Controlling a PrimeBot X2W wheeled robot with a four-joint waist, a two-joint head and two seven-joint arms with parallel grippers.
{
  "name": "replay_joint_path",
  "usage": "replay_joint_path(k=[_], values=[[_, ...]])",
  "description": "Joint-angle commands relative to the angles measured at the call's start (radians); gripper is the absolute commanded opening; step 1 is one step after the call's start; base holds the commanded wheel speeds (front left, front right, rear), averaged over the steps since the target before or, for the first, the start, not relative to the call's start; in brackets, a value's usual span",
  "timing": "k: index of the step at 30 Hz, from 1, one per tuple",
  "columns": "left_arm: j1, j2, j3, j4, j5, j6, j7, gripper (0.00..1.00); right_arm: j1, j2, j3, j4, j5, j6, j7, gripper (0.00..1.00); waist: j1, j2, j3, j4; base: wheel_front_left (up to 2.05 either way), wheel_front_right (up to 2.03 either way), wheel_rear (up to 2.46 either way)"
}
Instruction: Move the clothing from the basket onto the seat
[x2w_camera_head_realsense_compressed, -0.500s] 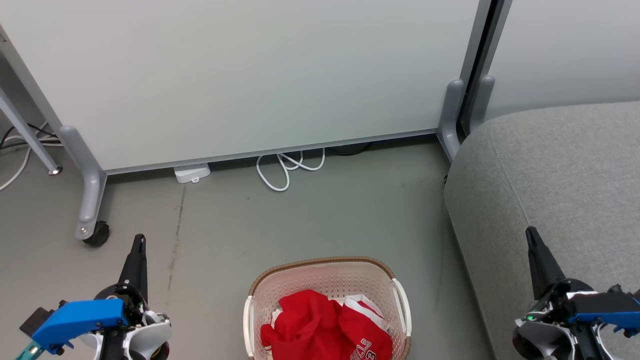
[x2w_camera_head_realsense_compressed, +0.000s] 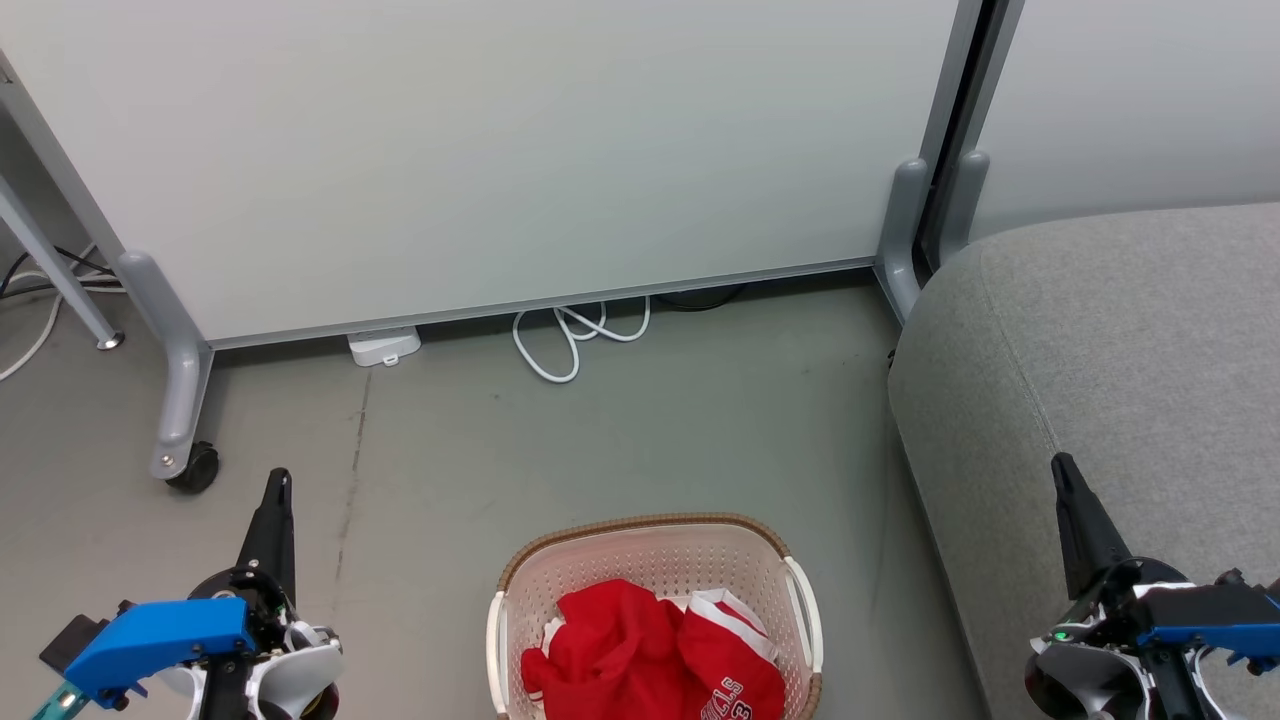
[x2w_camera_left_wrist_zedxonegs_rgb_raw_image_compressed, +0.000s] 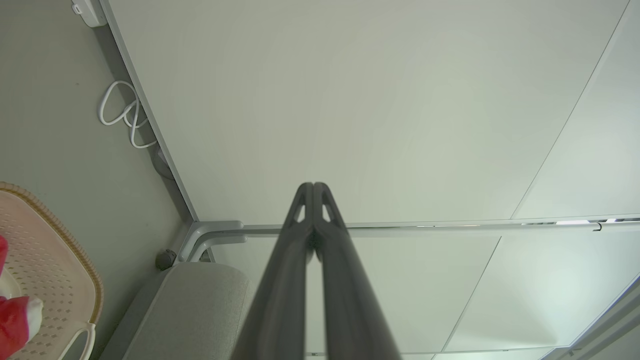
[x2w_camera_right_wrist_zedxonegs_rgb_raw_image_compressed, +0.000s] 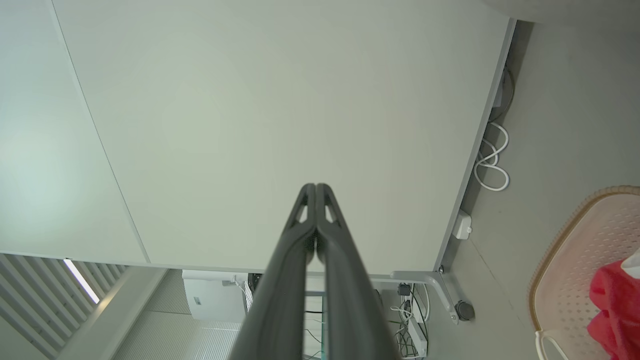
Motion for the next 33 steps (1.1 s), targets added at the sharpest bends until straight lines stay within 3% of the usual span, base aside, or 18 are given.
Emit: replay_joint_path(k=[1,33], values=[[-0.010,-0.001,0.001,-0.005,-0.002,-0.002,0.003,0.00,0.003,-0.006,-0.001,0.001,0.003,0.001,-0.001,0.00,0.0000,0.0000,0.000,0.000,0.00,0.00,0.00],[-0.010,-0.001,0.001,-0.005,-0.002,-0.002,0.003,0.00,0.003,-0.006,-0.001,0.001,0.003,0.001,-0.001,0.00,0.0000,0.0000,0.000,0.000,0.00,0.00,0.00]])
